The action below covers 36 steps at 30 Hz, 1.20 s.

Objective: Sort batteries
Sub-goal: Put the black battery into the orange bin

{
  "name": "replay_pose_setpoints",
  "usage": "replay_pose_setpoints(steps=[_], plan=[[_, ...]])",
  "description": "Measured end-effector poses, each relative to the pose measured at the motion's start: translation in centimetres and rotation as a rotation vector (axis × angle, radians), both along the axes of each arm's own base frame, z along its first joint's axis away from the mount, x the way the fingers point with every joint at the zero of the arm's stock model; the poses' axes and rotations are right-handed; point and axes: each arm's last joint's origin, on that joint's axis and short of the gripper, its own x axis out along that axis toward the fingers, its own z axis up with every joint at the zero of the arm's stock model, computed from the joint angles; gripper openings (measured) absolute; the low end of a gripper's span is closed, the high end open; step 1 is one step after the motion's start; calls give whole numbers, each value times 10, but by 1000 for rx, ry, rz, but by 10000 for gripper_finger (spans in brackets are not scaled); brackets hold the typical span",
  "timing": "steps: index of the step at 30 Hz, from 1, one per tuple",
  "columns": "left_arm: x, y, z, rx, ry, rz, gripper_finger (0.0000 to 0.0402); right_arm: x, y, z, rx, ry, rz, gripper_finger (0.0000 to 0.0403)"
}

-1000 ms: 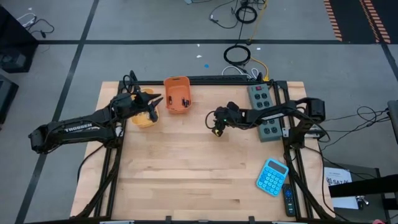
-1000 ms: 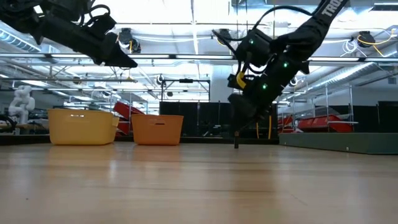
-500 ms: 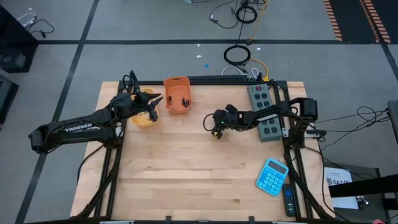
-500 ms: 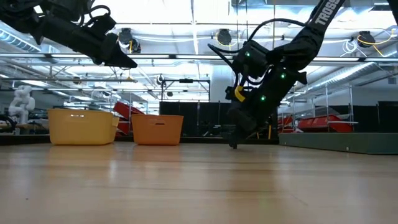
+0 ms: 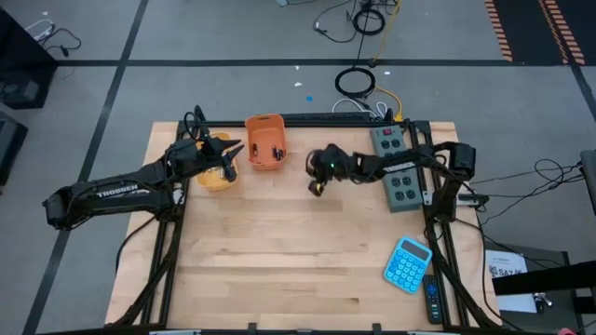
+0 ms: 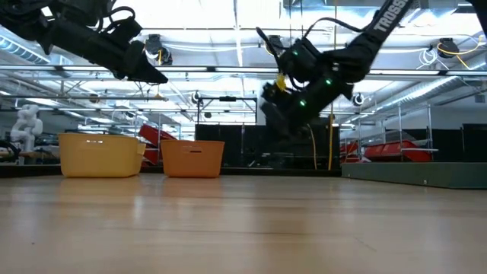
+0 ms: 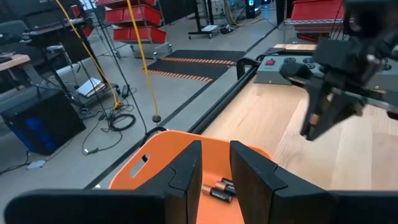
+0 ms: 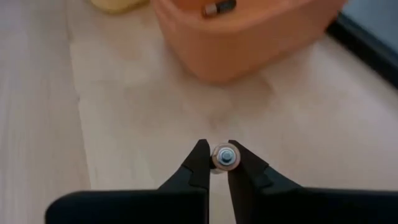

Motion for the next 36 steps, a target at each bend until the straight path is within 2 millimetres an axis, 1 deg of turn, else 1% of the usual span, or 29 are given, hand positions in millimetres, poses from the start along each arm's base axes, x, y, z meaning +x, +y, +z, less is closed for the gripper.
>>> replay_pose_setpoints(steps=[6, 9, 14, 21, 24, 28, 31, 36], plan=[[1, 1, 0, 3, -4, 0, 93, 22, -26, 37, -67, 8, 46, 14], [5, 2, -1, 3, -4, 0, 93, 38, -45, 48, -98, 52, 55, 14], [10, 5, -7, 25, 47, 1, 93, 73, -83, 57, -98, 61, 117, 14], [11, 7, -9, 35, 70, 21, 93, 115, -128, 64, -96, 109, 166, 14], [12, 7, -9, 37, 67, 22, 93, 128, -144, 61, -82, 153, 185, 14], [11, 7, -9, 49, 78, 18, 93, 143, -160, 58, -77, 191, 195, 14], [11, 7, -9, 48, 79, 18, 93, 148, -164, 52, -96, 164, 196, 14], [11, 7, -9, 51, 80, 25, 93, 143, -167, 44, -72, 213, 192, 14]])
